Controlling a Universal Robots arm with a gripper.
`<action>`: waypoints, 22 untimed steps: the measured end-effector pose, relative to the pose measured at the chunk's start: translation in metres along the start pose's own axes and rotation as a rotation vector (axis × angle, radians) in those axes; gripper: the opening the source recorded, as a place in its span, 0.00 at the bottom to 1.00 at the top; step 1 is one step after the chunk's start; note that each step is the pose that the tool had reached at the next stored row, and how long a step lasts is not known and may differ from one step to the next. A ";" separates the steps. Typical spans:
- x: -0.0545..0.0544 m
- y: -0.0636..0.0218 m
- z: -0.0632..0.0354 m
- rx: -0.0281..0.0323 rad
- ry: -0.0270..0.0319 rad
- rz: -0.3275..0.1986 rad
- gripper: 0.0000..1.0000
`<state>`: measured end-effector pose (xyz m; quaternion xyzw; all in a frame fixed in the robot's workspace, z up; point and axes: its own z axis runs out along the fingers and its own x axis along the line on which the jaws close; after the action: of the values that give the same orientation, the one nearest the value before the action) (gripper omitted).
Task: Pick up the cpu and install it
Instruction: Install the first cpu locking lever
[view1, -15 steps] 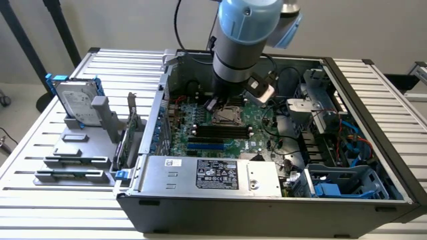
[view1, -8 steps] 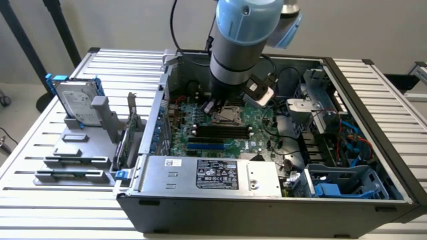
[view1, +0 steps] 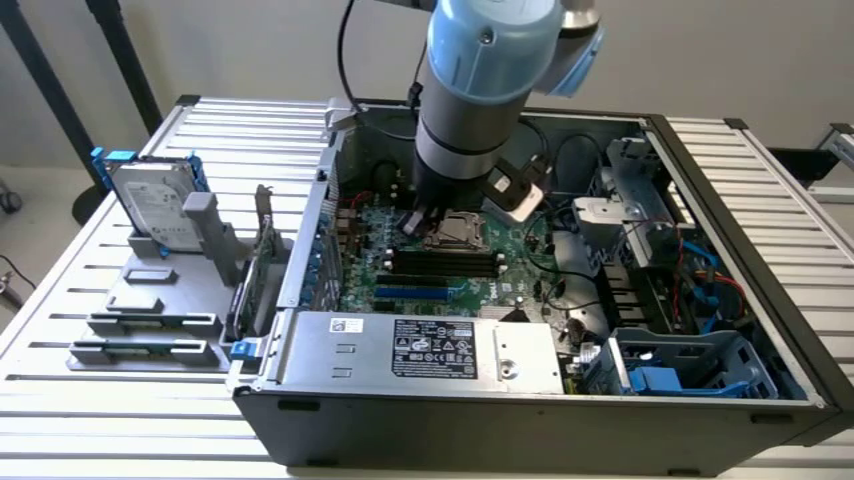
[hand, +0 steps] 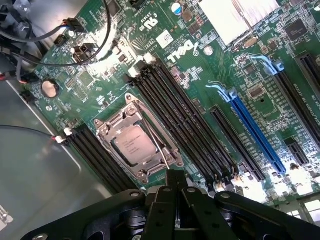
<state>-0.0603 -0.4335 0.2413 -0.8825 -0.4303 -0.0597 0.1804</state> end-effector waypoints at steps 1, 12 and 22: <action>-0.001 0.0002 0.0016 0.0000 0.0000 0.000 0.11; -0.006 -0.0101 0.0193 -0.0034 -0.0044 0.000 0.11; -0.011 -0.0077 0.0363 -0.0041 -0.0087 -0.005 0.11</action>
<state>-0.0750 -0.4239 0.2068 -0.8820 -0.4331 -0.0571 0.1766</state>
